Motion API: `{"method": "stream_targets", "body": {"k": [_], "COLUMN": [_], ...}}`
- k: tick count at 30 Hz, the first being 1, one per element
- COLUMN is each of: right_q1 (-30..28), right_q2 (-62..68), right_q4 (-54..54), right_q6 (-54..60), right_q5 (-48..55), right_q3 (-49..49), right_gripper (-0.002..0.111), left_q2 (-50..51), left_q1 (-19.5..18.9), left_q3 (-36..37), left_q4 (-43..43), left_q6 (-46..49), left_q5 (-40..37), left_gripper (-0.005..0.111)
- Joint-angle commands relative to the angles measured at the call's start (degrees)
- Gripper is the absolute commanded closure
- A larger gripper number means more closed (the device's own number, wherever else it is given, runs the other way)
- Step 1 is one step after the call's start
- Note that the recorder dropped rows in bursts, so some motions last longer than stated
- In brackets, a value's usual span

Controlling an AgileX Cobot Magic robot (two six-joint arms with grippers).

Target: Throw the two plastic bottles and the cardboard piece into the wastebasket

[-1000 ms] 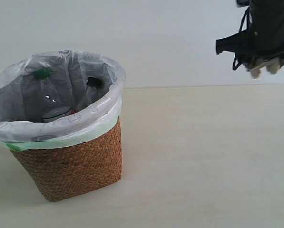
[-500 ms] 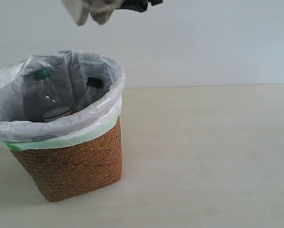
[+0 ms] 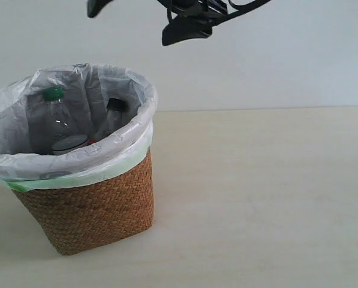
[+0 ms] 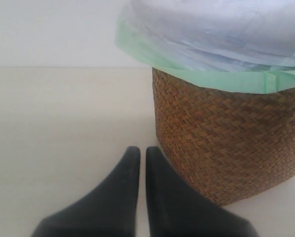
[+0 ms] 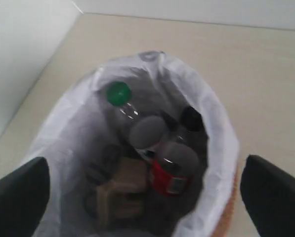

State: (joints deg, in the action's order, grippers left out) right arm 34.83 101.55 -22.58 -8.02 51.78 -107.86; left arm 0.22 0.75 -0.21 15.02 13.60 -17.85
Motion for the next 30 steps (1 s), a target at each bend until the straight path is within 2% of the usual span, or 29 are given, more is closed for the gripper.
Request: {"method": "stream_targets", "body": {"k": [1, 3, 5, 6, 12, 15, 22, 30], "right_q1": [0.14, 0.14, 0.14, 0.14, 0.14, 0.14, 0.14, 0.14], "right_q2": [-0.37, -0.37, -0.37, -0.37, -0.49, -2.82, -15.12, -33.30], "right_q4": [10.89, 14.17, 17.77, 19.65, 27.95, 30.18, 40.58, 41.19], "right_q6": [-3.01, -3.01, -2.91, -3.33, -4.96, -5.21, -11.68, -12.19], "right_q5": [7.47, 10.75, 14.33, 15.63, 18.18, 18.18, 11.85, 3.45], "right_q3": [-0.30, -0.30, -0.30, -0.30, -0.10, 3.56, 19.44, 34.21], "right_gripper": [0.040, 0.065, 0.098, 0.108, 0.108, 0.108, 0.108, 0.108], "left_q2": [-0.22, -0.22, -0.22, -0.22, -0.22, -0.22, -0.22, -0.22], "left_q1": [0.47, 0.47, 0.47, 0.47, 0.47, 0.47, 0.47, 0.47], "left_q3": [0.21, 0.21, 0.21, 0.21, 0.21, 0.21, 0.21, 0.21], "left_q4": [0.15, 0.15, 0.15, 0.15, 0.15, 0.15, 0.15, 0.15], "left_q6": [0.14, 0.14, 0.14, 0.14, 0.14, 0.14, 0.14, 0.14], "left_q5": [0.27, 0.27, 0.27, 0.27, 0.27, 0.27, 0.27, 0.27], "left_gripper": [0.103, 0.103, 0.103, 0.103, 0.103, 0.103, 0.103, 0.103]}}
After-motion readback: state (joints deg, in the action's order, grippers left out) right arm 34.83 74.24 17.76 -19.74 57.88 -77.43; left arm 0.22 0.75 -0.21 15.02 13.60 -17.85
